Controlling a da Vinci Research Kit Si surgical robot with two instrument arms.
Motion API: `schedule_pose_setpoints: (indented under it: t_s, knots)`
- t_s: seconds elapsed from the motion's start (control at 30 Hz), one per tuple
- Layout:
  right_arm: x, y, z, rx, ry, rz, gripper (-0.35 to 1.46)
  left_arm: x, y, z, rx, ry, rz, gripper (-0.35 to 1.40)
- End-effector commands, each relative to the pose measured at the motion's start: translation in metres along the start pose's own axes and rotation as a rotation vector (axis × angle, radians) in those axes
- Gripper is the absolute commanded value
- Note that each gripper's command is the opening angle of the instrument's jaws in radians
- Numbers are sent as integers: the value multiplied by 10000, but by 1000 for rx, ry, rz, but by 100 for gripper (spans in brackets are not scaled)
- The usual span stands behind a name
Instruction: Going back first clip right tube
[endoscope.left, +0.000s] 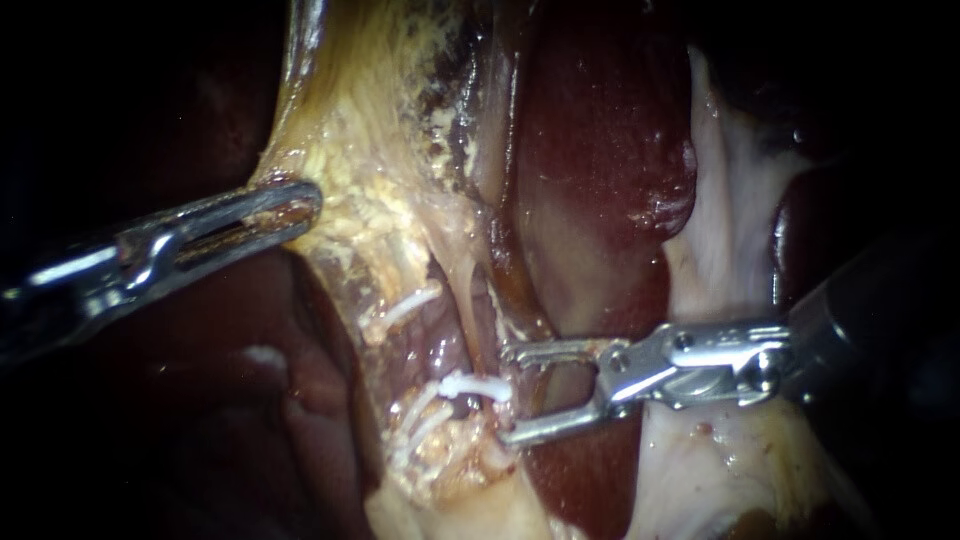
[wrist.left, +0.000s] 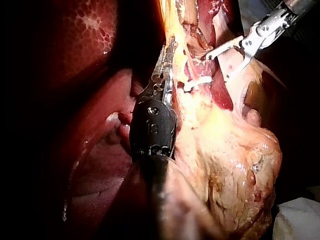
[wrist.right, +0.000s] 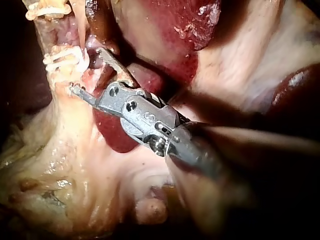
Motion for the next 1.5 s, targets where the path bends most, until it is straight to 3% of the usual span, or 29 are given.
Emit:
schedule_pose_setpoints:
  t_s: [0.03, 0.33, 0.47, 0.8, 0.93, 1.1, 1.5]
  knots:
    - [5, 1, -7, -7, 1, -19, 60, 0, 0, 0, 0, 0, 0, -35]
    - [40, 23, -50, -69, 69, -84, 60, 3, 3, 3, 0, -1, 1, -35]
    - [39, 23, -52, -72, 71, -83, 60, 10, 7, 10, 0, -7, 5, -35]
    - [38, 21, -50, -69, 72, -85, 60, 42, 36, 53, -32, 49, 28, -35]
    - [38, 21, -50, -66, 72, -85, 60, 50, 34, 73, -30, 62, 31, -35]
    - [38, 20, -50, -62, 73, -85, 60, 54, 20, 91, -19, 74, 30, -35]
    - [40, 19, -49, -60, 77, -85, 60, 53, 17, 91, -16, 75, 29, -35]
